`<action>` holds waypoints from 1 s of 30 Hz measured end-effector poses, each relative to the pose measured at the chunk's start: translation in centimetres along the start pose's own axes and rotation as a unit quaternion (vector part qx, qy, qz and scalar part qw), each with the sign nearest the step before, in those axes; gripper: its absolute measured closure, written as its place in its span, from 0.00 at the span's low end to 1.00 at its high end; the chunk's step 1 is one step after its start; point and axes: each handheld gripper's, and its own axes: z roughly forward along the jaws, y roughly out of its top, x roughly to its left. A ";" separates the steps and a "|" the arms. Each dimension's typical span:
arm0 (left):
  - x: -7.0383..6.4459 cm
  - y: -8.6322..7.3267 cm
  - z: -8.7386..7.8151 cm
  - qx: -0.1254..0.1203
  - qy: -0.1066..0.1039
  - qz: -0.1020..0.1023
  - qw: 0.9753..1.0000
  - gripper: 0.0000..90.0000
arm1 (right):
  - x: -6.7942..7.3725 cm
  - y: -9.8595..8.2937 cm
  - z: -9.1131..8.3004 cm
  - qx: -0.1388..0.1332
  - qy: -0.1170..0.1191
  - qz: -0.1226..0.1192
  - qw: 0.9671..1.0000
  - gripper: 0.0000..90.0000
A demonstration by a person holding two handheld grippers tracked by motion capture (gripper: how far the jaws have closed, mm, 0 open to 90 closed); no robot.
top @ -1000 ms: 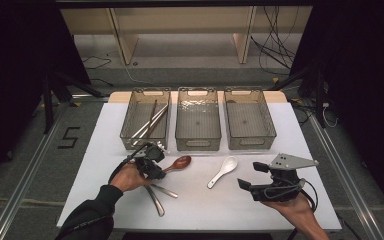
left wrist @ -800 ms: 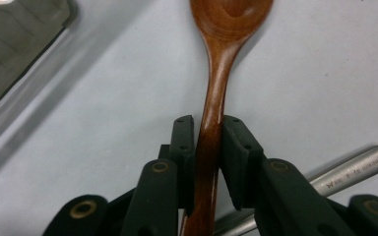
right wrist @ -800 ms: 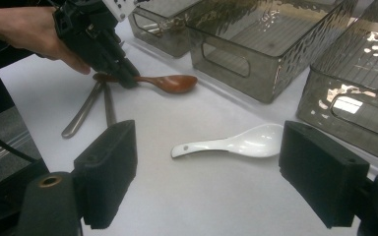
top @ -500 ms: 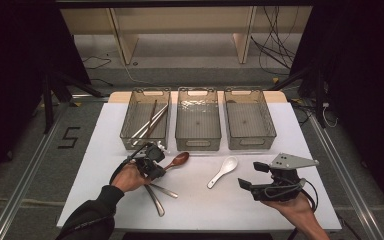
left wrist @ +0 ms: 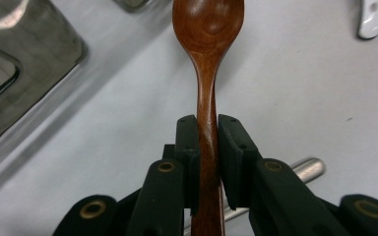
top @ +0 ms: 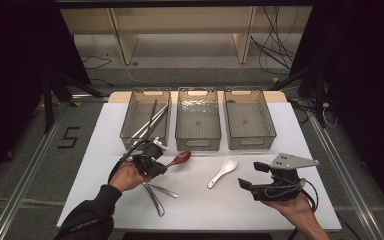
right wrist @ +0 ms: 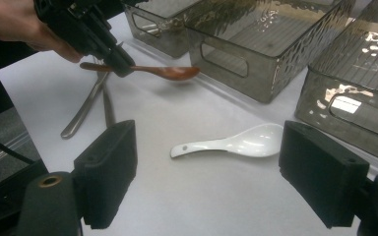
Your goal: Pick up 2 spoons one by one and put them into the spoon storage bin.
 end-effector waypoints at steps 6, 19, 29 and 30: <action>-0.7 0.7 -1.2 -0.025 -0.021 0.003 0.999 0.88 | 0.0 0.0 0.0 0.000 -0.001 0.001 1.000 0.26; -0.5 3.2 -3.0 -0.077 -0.030 -0.012 0.997 0.88 | -0.2 -0.1 -0.1 -0.003 -0.002 0.008 1.000 0.26; 1.2 6.7 -3.0 -0.116 -0.019 -0.049 0.992 0.88 | -0.2 0.0 0.0 -0.002 -0.001 0.006 1.000 0.26; 1.4 7.1 -2.9 -0.120 -0.017 -0.051 0.991 0.88 | -0.2 0.0 0.0 -0.002 0.000 0.007 1.000 0.26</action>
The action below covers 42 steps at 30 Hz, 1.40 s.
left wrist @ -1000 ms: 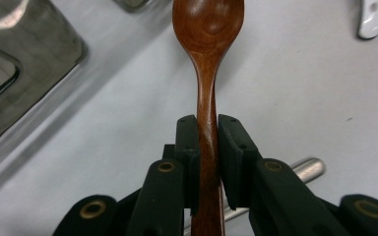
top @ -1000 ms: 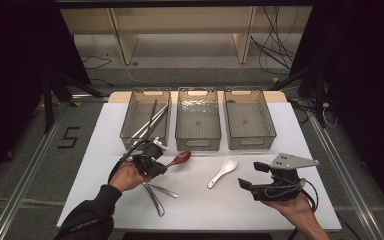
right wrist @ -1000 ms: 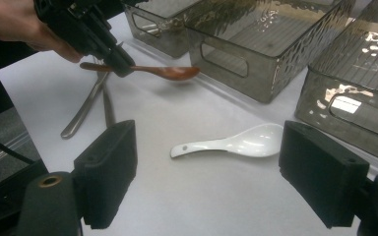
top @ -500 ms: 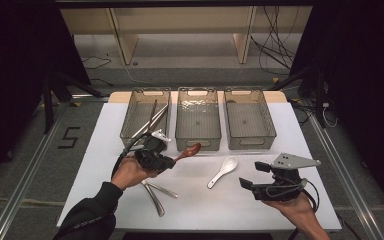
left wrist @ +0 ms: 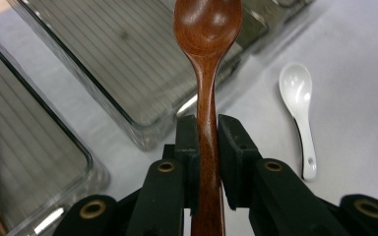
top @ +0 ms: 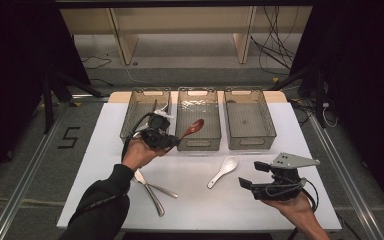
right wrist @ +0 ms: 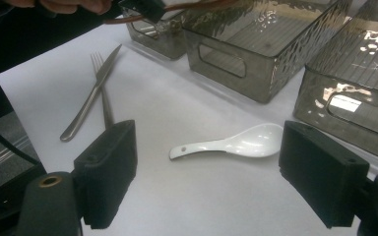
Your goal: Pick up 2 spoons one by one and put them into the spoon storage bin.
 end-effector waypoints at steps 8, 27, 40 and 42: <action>1.2 2.5 1.8 -0.004 0.020 -0.024 1.000 0.88 | -0.1 0.0 0.0 0.000 0.000 -0.001 1.000 0.26; 3.3 5.6 4.9 -0.001 0.039 -0.071 0.997 0.88 | -0.2 -0.1 0.0 -0.001 0.003 0.003 1.000 0.26; 3.2 6.6 6.7 0.006 0.041 -0.084 0.996 0.88 | -0.2 -0.1 0.0 0.002 0.004 0.002 1.000 0.26; 3.2 6.7 6.9 0.011 0.044 -0.081 0.996 0.88 | -0.2 -0.1 0.0 0.001 0.005 0.002 1.000 0.26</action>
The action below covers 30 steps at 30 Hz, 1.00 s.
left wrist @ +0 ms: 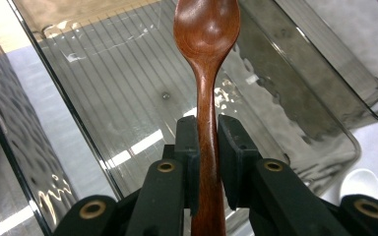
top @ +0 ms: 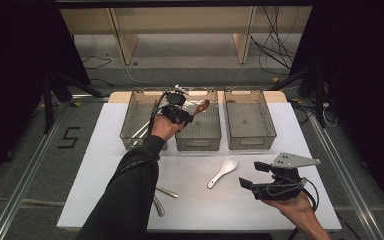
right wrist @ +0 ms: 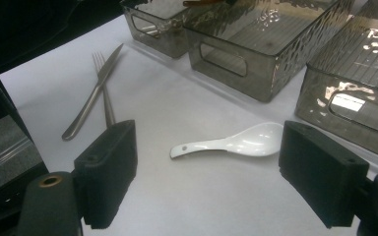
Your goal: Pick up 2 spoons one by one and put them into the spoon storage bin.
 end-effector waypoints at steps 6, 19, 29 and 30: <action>0.0 0.3 0.9 -0.001 0.001 -0.009 1.000 0.87 | 0.0 0.0 -0.1 -0.002 0.001 0.001 1.000 0.26; 0.4 -0.5 -0.6 -0.007 -0.019 -0.005 1.000 0.55 | 0.0 0.0 -0.1 -0.001 0.000 0.002 1.000 0.26; -1.0 -3.0 -3.4 -0.021 -0.058 0.024 0.998 0.35 | 0.1 0.0 0.0 -0.002 -0.001 0.002 1.000 0.26; -1.4 -3.4 -3.6 -0.023 -0.061 0.027 0.998 0.34 | 0.1 0.0 0.0 -0.002 -0.001 0.002 1.000 0.26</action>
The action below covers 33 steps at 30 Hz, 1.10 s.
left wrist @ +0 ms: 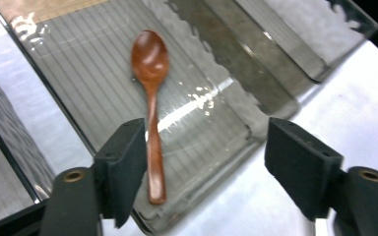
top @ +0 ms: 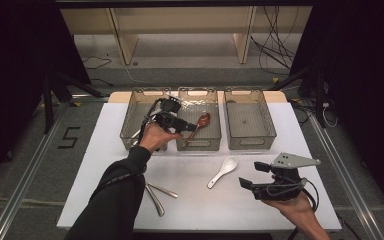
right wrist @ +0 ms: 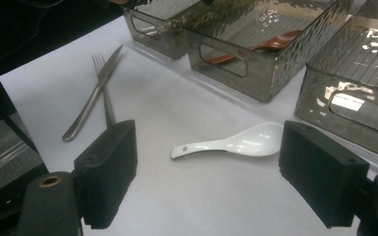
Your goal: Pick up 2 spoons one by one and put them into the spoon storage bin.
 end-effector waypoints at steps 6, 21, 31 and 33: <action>-1.0 -2.2 -1.0 -0.001 -0.012 0.016 1.000 0.27 | -0.1 0.0 -0.1 -0.002 -0.003 0.002 1.000 0.26; -3.6 -4.7 -2.1 0.003 -0.018 0.036 0.999 0.21 | 0.0 0.0 -0.2 -0.003 -0.003 0.000 1.000 0.26; -5.3 -6.2 -1.0 0.024 -0.014 0.053 0.998 0.20 | 0.0 0.0 -0.2 -0.004 -0.006 0.001 1.000 0.26; -5.5 -6.4 -0.8 0.026 -0.012 0.055 0.998 0.20 | 0.0 0.1 -0.3 -0.004 -0.005 0.000 1.000 0.26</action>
